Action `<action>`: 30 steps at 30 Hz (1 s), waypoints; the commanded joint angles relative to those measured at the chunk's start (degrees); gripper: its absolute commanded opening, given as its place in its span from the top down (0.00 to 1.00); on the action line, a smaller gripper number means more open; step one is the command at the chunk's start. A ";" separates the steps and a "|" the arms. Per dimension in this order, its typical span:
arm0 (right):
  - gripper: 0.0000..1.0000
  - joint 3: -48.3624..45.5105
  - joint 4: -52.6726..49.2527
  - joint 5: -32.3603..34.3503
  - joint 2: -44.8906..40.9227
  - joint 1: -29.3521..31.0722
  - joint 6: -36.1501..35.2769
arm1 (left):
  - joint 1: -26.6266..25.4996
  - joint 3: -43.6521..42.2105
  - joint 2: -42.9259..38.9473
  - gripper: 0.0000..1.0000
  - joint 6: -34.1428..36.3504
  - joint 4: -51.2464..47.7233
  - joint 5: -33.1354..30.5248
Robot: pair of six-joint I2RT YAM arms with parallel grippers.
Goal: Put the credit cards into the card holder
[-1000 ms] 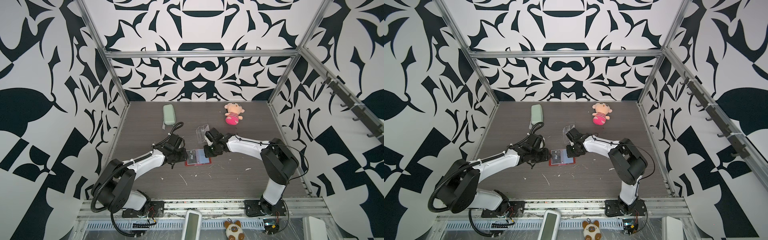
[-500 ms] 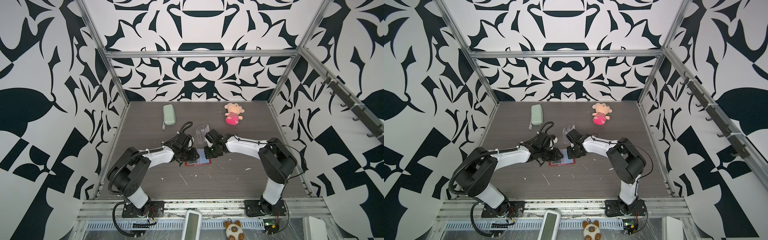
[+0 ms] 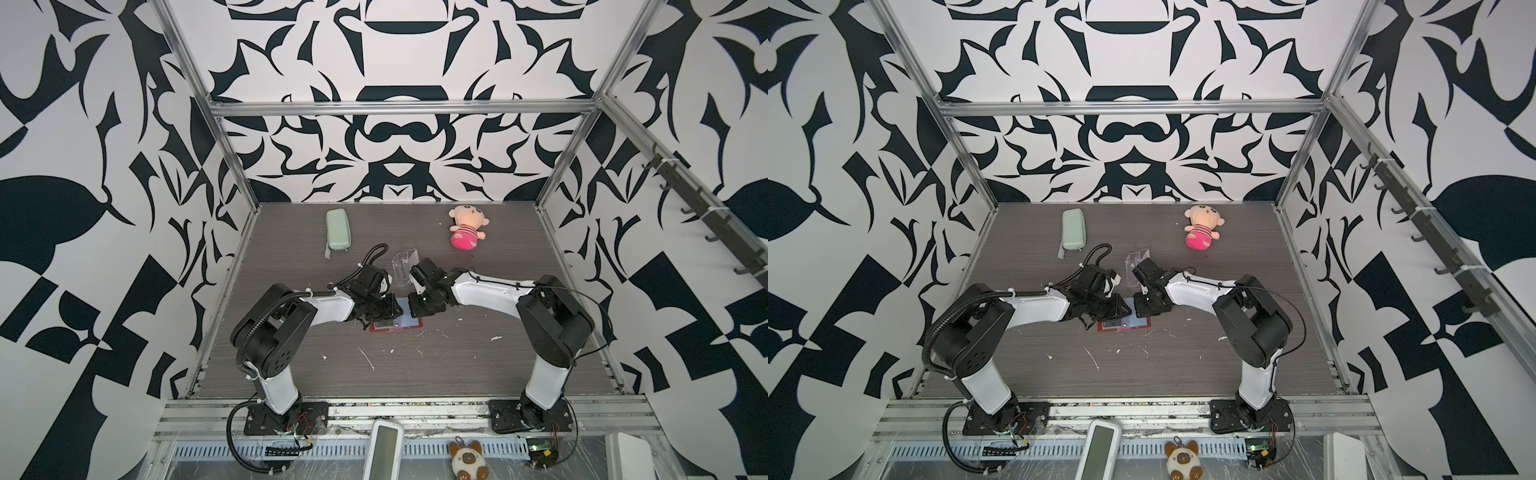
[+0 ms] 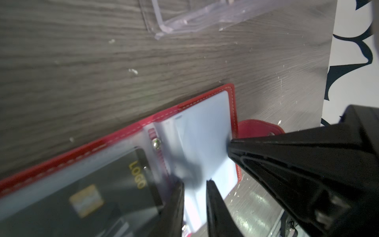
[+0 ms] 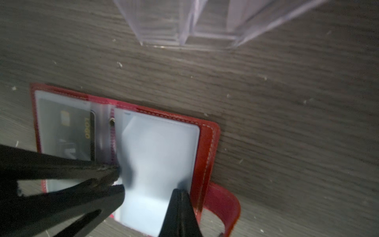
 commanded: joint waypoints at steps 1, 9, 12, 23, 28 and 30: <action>1.00 -1.00 -0.35 0.00 0.96 0.25 -0.57 | -0.17 1.25 1.61 0.78 -0.68 0.87 0.68; 1.00 -1.03 -0.20 -0.31 1.22 0.25 -0.56 | -0.17 1.42 2.31 0.81 -0.89 1.96 2.13; 1.00 -1.05 -0.13 -0.27 1.13 0.23 -0.47 | -0.17 1.50 2.64 0.81 -1.16 2.07 2.03; 1.00 -2.77 1.00 3.04 -3.38 0.27 0.83 | -0.17 0.35 -0.16 1.00 -1.39 0.85 -1.15; 1.00 -3.38 0.49 5.60 -5.98 0.27 1.29 | -0.17 -0.11 -2.82 1.00 -0.51 -1.54 -4.10; 1.00 -3.26 0.39 5.02 -5.92 0.27 1.21 | -0.17 -0.39 -3.53 1.00 -0.42 -1.70 -4.65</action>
